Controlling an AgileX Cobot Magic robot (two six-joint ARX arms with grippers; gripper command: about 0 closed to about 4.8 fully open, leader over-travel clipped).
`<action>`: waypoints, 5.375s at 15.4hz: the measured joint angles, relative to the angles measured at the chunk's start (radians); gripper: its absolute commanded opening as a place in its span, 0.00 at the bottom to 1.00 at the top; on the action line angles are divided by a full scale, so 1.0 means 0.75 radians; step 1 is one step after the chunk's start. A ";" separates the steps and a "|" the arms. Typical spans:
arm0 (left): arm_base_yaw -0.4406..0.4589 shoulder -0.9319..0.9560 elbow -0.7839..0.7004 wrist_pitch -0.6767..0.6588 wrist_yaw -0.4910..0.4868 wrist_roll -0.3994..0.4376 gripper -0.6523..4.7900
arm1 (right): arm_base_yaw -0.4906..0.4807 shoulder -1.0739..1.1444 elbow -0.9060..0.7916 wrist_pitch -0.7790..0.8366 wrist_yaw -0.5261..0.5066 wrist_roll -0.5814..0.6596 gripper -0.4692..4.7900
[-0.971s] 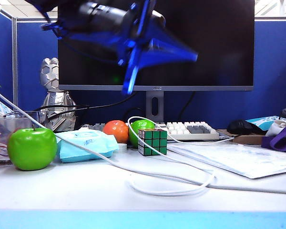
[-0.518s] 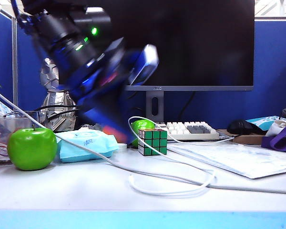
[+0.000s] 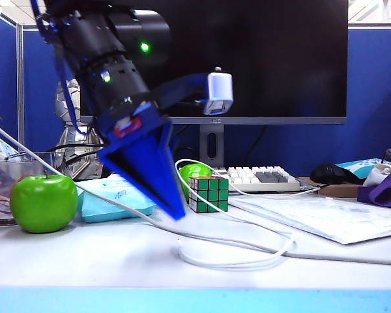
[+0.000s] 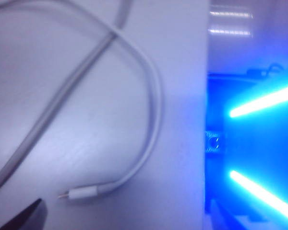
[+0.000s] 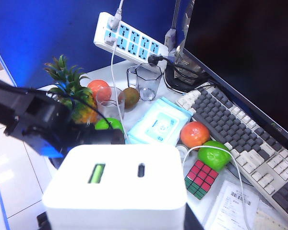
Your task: Pick up the Type-C charging cable and the charging base, insert one end of the Type-C charger into the corresponding slot on the base, and finally place the plugged-in charger back on the table.
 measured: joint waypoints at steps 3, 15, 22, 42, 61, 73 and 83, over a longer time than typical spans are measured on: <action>0.002 0.040 0.000 -0.005 -0.001 0.227 0.98 | 0.000 0.000 0.000 -0.004 -0.001 0.000 0.09; 0.003 0.183 0.005 0.071 -0.025 0.628 0.55 | 0.000 -0.005 0.000 -0.037 -0.001 -0.001 0.09; 0.002 0.190 0.007 0.105 -0.051 0.576 0.21 | 0.000 -0.009 0.000 -0.037 -0.002 -0.001 0.09; 0.011 0.140 0.050 -0.048 0.070 0.630 0.47 | 0.000 -0.010 0.000 -0.063 -0.002 -0.001 0.09; -0.015 0.265 0.057 0.155 0.100 0.682 0.11 | 0.000 -0.009 0.000 -0.057 -0.002 -0.001 0.09; -0.016 0.248 0.826 0.654 0.896 -0.963 0.11 | 0.000 -0.054 0.001 0.074 -0.002 -0.001 0.09; 0.062 0.226 0.826 1.306 0.656 -2.017 0.11 | -0.001 -0.165 0.004 0.200 0.216 -0.001 0.09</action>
